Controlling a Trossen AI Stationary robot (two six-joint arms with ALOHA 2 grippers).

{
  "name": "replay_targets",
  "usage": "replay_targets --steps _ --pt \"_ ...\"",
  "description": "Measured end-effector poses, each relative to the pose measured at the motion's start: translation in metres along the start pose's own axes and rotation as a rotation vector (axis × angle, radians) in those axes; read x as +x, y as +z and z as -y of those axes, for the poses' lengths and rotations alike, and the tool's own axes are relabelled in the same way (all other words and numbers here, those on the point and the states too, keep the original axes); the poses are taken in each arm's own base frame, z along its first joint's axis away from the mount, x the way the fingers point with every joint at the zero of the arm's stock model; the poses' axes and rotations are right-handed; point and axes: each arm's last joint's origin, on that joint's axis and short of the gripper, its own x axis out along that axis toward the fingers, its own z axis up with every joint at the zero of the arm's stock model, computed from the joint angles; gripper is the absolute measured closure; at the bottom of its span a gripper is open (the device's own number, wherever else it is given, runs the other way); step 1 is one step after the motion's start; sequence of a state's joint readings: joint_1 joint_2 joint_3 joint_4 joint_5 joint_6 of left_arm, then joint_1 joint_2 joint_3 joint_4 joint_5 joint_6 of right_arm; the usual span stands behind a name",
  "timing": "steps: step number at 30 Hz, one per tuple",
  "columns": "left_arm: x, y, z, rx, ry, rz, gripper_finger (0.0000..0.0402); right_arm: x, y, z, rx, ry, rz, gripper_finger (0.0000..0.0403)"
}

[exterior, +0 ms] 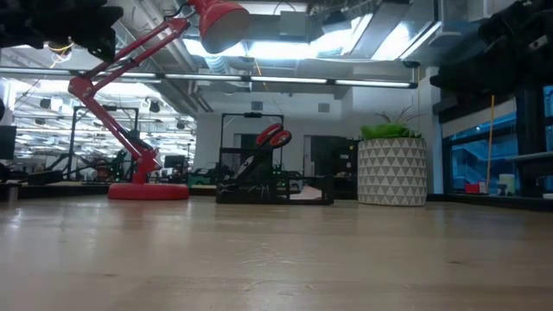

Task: Pick and place office supplies into organizer
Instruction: Return to Home Position

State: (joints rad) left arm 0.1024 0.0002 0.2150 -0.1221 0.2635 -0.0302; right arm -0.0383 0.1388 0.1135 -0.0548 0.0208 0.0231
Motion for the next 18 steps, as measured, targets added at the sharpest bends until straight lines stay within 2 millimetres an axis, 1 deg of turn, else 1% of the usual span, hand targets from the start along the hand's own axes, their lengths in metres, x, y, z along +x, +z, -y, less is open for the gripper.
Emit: replay_targets --steps 2,4,8,14,18 --pt "0.003 -0.004 -0.001 0.015 -0.004 0.054 0.0292 -0.001 -0.002 0.000 0.000 0.000 0.012 0.0285" --pt "0.007 -0.013 -0.001 0.028 -0.029 0.095 0.0294 -0.003 -0.004 0.000 0.002 0.000 0.026 0.0285" --pt "0.010 -0.030 -0.003 -0.001 -0.046 0.078 0.0294 -0.005 -0.003 0.000 0.003 0.001 0.042 0.0285" --pt "0.012 -0.040 -0.005 -0.028 -0.042 0.097 0.0290 -0.005 -0.005 0.000 0.001 0.000 0.031 0.0285" --pt "0.012 -0.043 -0.005 -0.018 -0.038 0.075 0.0293 -0.005 -0.007 0.000 0.000 0.000 0.003 0.0285"
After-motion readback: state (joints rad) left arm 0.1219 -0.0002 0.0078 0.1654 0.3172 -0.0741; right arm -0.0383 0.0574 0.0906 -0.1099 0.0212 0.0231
